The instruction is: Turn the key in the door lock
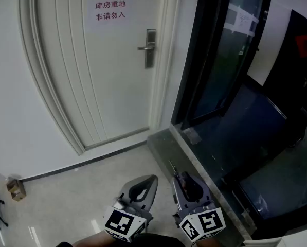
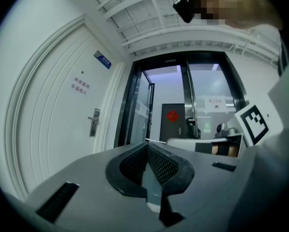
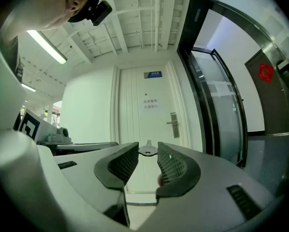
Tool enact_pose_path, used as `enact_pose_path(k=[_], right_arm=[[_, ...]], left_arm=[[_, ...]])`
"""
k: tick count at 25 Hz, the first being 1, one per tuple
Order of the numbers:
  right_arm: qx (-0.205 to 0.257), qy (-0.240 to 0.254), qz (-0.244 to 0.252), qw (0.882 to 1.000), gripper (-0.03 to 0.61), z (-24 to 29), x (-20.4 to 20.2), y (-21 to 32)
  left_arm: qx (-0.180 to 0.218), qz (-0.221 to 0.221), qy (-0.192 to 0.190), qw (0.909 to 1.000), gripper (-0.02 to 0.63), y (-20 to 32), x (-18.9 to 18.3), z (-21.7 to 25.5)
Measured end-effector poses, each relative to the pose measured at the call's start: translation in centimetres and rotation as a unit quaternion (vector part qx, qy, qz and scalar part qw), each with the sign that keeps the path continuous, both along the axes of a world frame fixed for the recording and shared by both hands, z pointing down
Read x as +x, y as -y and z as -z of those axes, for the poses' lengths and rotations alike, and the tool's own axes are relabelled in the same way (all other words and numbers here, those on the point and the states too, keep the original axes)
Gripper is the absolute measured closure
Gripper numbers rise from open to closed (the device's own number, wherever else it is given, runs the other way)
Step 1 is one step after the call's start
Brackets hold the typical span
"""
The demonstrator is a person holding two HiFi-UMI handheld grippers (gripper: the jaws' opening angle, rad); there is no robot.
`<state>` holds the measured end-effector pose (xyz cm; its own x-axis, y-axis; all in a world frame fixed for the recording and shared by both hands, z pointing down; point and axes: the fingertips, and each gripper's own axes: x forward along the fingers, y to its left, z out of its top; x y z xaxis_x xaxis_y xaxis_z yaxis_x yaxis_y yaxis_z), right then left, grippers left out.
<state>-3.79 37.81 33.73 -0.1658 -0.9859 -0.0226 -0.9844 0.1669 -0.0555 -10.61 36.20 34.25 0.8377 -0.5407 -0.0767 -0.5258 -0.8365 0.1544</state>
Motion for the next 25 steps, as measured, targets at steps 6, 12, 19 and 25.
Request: enact_pose_path(k=[6, 12, 19, 25], right_arm=[[0.0, -0.001, 0.009, 1.0, 0.453, 0.0, -0.1, 5.8], [-0.002, 0.005, 0.027, 1.0, 0.453, -0.3, 1.3, 11.3], [-0.007, 0.008, 0.054, 0.998, 0.453, -0.7, 5.4, 19.7], [-0.002, 0.003, 0.08, 0.997, 0.453, 0.7, 10.5, 28.0]], left_arm=[[-0.006, 0.004, -0.001, 1.0, 0.611, 5.4, -0.1, -0.3], [-0.013, 0.022, 0.005, 0.9997, 0.611, 10.5, 1.2, -0.8], [-0.017, 0.05, 0.013, 0.9985, 0.611, 18.1, 5.1, -1.1], [-0.018, 0.08, 0.014, 0.9965, 0.611, 25.4, 9.8, -0.1]])
